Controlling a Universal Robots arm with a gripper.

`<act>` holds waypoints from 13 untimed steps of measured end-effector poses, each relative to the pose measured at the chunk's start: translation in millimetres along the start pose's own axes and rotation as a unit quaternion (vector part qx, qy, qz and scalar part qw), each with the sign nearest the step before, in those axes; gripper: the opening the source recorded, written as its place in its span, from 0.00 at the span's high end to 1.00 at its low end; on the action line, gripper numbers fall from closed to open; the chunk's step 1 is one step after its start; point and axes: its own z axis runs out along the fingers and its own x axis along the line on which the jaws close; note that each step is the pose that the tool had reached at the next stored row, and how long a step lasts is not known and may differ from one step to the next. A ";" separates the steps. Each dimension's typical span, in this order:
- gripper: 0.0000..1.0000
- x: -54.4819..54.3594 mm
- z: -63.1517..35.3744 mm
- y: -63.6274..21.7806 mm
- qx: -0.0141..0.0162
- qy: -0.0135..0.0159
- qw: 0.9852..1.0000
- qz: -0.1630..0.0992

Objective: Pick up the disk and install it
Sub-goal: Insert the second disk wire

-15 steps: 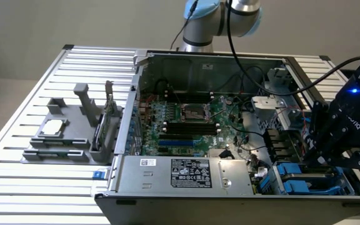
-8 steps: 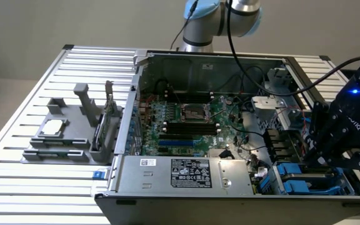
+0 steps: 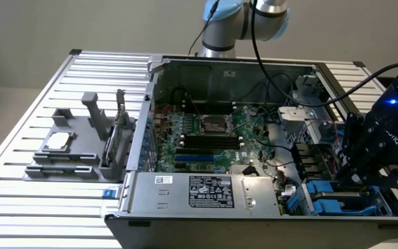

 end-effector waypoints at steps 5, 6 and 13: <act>0.84 -0.2 0.0 0.0 0.000 0.000 1.000 0.000; 0.84 -0.2 0.0 0.0 0.000 0.000 1.000 0.000; 0.84 -0.4 0.0 0.0 0.000 0.001 1.000 0.000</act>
